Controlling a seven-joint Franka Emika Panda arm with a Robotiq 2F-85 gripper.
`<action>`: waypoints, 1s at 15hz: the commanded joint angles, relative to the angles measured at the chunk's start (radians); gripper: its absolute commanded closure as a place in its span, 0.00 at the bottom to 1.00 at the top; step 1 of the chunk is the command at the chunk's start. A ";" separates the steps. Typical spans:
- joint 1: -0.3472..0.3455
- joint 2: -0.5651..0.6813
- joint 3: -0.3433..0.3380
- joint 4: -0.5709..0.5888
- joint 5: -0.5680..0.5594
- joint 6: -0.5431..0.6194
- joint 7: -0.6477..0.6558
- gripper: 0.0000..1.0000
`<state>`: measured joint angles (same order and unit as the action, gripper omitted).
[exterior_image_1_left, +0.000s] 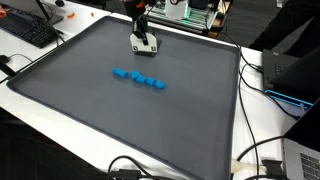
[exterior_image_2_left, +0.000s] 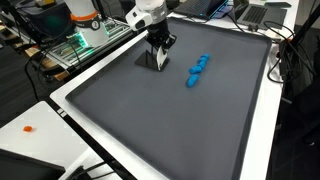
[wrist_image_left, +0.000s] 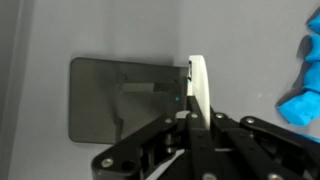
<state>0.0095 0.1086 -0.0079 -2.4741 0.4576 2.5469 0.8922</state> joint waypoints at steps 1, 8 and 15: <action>0.000 0.012 0.003 -0.016 0.027 0.043 -0.002 0.99; 0.000 0.025 0.005 -0.014 0.035 0.061 -0.003 0.99; 0.006 0.029 0.002 -0.009 -0.007 0.032 0.012 0.99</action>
<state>0.0104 0.1233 -0.0074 -2.4739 0.4596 2.5801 0.8923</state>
